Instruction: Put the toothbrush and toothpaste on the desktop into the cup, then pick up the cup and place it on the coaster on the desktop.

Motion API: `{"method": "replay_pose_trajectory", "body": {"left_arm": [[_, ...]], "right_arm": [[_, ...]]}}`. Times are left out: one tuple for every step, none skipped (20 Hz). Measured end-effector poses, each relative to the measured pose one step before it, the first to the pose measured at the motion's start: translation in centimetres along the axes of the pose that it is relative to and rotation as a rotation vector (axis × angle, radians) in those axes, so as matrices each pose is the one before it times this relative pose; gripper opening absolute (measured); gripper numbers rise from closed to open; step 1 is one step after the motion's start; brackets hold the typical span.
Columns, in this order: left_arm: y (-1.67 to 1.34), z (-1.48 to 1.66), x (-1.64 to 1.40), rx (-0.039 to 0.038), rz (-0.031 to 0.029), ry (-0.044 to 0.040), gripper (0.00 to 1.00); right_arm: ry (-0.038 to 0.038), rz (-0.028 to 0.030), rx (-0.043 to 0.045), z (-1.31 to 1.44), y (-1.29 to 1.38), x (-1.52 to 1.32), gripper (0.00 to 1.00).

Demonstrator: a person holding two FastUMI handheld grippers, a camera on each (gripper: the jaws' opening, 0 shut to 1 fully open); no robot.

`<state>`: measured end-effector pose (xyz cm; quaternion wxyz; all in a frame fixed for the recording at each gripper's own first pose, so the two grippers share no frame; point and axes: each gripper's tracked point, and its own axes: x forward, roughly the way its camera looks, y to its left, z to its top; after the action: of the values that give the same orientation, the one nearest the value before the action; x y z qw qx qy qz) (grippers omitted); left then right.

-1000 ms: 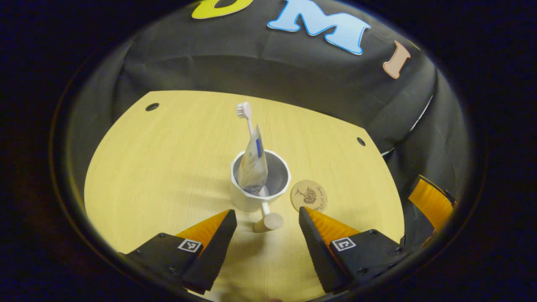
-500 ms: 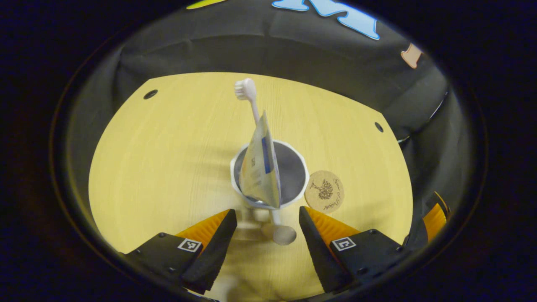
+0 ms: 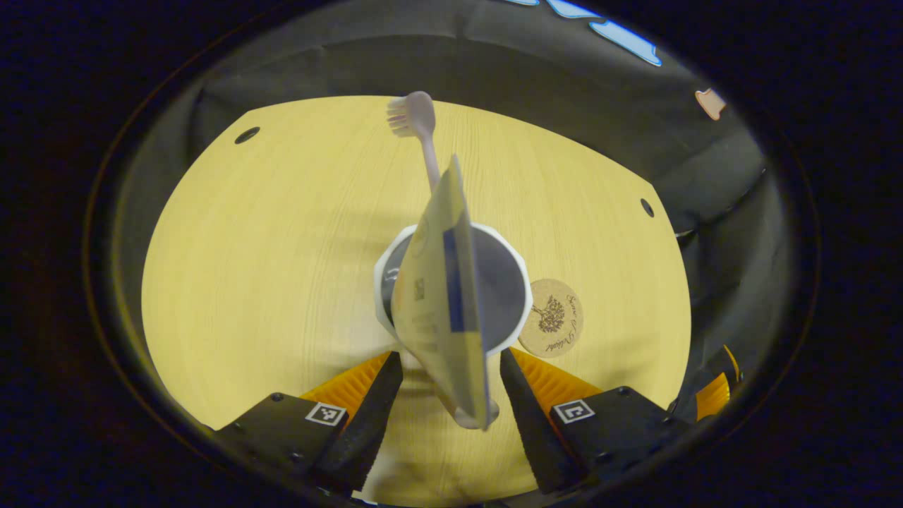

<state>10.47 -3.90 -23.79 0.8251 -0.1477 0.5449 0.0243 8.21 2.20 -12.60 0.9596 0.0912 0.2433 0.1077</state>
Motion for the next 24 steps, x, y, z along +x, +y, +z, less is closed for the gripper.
{"method": "replay_pose_trajectory", "body": {"left_arm": [[0.019,0.156,0.143,0.0009,0.00488,0.00578,0.83],[0.05,-0.019,0.243,0.0064,0.00508,0.00585,0.8],[-0.054,0.069,0.14,0.00738,0.00219,0.00652,0.8],[0.078,0.061,0.216,0.00746,0.00502,0.00968,0.79],[0.038,-0.054,0.037,0.00271,0.0034,0.00902,0.76],[0.033,-0.01,0.217,0.00194,0.00161,0.00663,0.73],[0.039,0.008,0.176,-0.0012,0.00329,0.00394,0.74],[0.221,-0.065,0.217,-0.00733,0.00527,0.00612,0.73],[0.087,-0.129,0.098,-0.00548,0.00741,0.0108,0.71],[0.014,-0.18,0.097,-0.00497,-0.00481,0.00653,0.68],[-0.229,-0.189,0.099,-0.00559,-0.00243,0.00898,0.69],[-0.093,-0.168,0.123,-0.00704,0.0028,0.00568,0.63],[-0.023,0.057,-0.065,0.00557,0.00608,0.00185,0.49],[0.181,-0.055,0.128,0.01042,0.01791,0.00034,0.43],[0.189,0.021,0.076,-0.0006,0.00861,0.00191,0.43],[-0.114,-0.161,-0.024,0.00741,0.00492,0.00198,0.42],[0.11,-0.041,0.03,0.00438,0.01356,-0.00172,0.42],[0.119,0.197,-0.064,0.00524,0.00492,0.00204,0.4],[0.129,0.165,-0.115,0.00279,0.01326,-0.00231,0.38],[-0.04,0.029,0.204,0.00736,0.00319,-0.00406,0.36],[0.026,0.081,-0.078,0.00697,0.00485,-0.0002,0.36],[-0.07,-0.153,-0.035,0.00876,0.0022,-0.00427,0.34],[-0.089,0.16,-0.037,0.00048,-0.0077,-0.01062,0.34],[-0.102,0.103,0.057,0.00297,-0.00534,-0.00665,0.34]], "right_arm": [[0.00619,-0.00047,0.00527,-0.105,-0.1,0.045,0.9],[0.00575,0.00117,0.00696,-0.192,-0.112,-0.002,0.9],[0.00286,0.00143,0.00759,0.026,-0.058,0.024,0.9],[0.00064,-0.00108,0.00579,-0.112,-0.16,0.03,0.9],[0.00082,-0.00267,0.00334,-0.104,-0.127,0.018,0.9],[-0.00019,-0.00479,0.00191,-0.058,-0.237,-0.091,0.9],[0.00085,-0.00352,0.0022,-0.069,-0.177,-0.044,0.9],[0.00142,-0.00235,0.0037,-0.137,-0.191,-0.024,0.9],[0.00081,-0.00183,0.00426,0.002,-0.155,-0.082,0.9],[0.00092,-0.00205,0.00488,-0.049,-0.175,-0.059,0.9],[0.00113,-0.00159,0.00471,-0.043,-0.123,-0.055,0.9],[0.00154,-0.00154,0.0049,-0.157,-0.145,0.027,0.9],[0.00163,-0.00063,0.00493,-0.031,-0.099,0.002,0.9],[0.00122,-0.00079,0.00431,0.0,-0.063,-0.078,0.9],[0.00042,-0.00176,0.00377,0.005,-0.104,-0.011,0.9],[0.00128,-0.00086,0.00352,-0.085,0.006,-0.051,0.9],[-0.00038,-0.00178,0.0027,0.038,-0.094,-0.007,0.9],[0.00094,-0.00196,0.00295,-0.021,-0.082,-0.071,0.9],[0.00109,-0.00125,0.00329,-0.019,-0.079,-0.041,0.9],[-0.00001,-0.00084,0.00299,0.023,-0.027,0.025,0.9],[0.00241,-0.00085,0.00281,-0.006,-0.028,0.027,0.9],[0.00013,0.00005,0.00244,-0.031,0.036,-0.032,0.9],[0.00016,-0.00169,0.00198,0.031,-0.025,-0.045,0.9],[0.00096,-0.00021,0.00146,-0.09,-0.061,0.03,0.9]]}}
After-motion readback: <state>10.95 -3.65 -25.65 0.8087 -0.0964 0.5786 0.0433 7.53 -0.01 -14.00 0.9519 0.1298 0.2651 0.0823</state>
